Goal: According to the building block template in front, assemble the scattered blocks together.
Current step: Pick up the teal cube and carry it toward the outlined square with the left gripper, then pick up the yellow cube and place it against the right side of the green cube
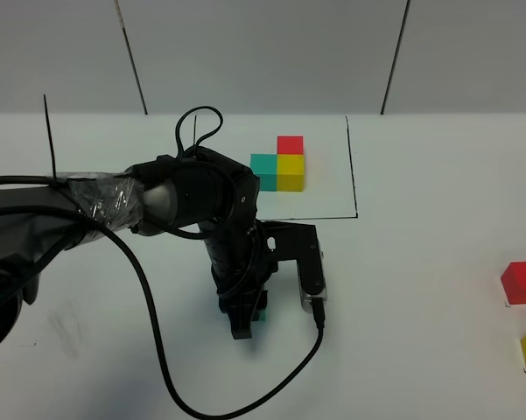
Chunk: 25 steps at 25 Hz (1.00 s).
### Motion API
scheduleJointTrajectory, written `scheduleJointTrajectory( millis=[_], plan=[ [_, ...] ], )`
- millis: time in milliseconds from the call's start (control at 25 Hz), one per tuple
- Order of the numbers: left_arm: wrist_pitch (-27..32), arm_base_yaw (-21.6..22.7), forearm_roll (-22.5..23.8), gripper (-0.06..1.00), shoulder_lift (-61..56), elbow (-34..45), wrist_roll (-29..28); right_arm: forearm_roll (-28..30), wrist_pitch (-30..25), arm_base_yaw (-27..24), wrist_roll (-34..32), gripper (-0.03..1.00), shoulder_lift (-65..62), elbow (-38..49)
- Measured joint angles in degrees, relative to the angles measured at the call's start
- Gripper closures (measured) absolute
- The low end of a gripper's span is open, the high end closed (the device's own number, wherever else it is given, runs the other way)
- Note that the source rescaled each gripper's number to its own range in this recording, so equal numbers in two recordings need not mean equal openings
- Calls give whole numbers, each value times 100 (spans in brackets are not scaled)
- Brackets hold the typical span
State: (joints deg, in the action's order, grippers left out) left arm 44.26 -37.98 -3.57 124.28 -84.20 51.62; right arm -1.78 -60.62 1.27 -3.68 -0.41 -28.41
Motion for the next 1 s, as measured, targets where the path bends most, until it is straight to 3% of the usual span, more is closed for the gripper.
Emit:
scheduleJointTrajectory(
  millis=[240,320,560,640,760,920,1000],
  plan=[
    [-11,0,0,94,6,0,-136,0,0,0,-5,97,0,0],
    [-15,0,0,90,6,0,-155,0,0,0,-5,97,0,0],
    [-22,-4,-6,25,-12,0,-370,0,0,0,-11,97,0,0],
    [3,-4,-10,8,-103,0,-449,0,0,0,-11,97,0,0],
    [122,-20,-10,-2,-419,-29,-584,0,0,0,-5,97,0,0],
    [313,-32,20,-5,-1034,-152,-1178,0,0,0,-5,97,0,0],
    [395,-51,247,-6,-1454,-179,-1661,0,0,0,-5,97,0,0]
  ],
)
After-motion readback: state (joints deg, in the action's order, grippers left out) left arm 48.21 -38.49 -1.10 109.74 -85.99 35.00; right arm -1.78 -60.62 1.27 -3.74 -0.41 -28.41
